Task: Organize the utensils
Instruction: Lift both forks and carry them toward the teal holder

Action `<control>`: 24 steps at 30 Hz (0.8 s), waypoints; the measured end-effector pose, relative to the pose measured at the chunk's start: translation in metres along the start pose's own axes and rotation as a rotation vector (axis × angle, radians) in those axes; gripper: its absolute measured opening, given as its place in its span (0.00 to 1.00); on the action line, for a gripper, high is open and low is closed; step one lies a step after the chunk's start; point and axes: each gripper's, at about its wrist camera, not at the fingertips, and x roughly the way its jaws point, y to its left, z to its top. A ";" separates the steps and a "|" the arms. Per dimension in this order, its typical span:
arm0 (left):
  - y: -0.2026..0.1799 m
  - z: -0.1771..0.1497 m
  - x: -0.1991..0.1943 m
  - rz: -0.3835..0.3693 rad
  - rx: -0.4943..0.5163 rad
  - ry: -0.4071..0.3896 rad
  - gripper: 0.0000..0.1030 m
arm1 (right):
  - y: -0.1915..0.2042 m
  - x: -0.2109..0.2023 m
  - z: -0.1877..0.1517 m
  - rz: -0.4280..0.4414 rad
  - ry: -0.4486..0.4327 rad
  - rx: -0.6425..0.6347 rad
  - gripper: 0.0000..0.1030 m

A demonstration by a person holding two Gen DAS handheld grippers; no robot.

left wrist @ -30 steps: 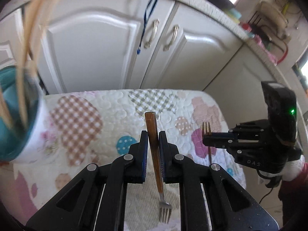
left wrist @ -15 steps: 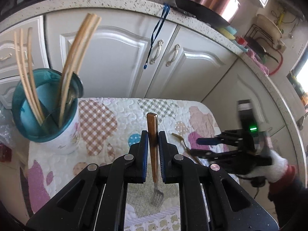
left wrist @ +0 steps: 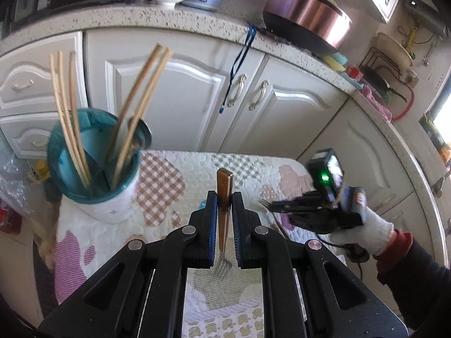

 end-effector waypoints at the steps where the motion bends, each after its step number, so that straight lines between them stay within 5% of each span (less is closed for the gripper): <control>1: 0.002 0.002 -0.004 0.000 -0.003 -0.008 0.09 | -0.003 -0.008 -0.002 0.025 -0.013 0.013 0.02; 12: 0.018 0.022 -0.049 0.009 -0.018 -0.069 0.09 | 0.007 -0.104 -0.006 0.172 -0.216 0.038 0.02; 24: 0.051 0.064 -0.123 0.065 -0.047 -0.195 0.09 | 0.105 -0.165 0.065 0.310 -0.402 -0.124 0.02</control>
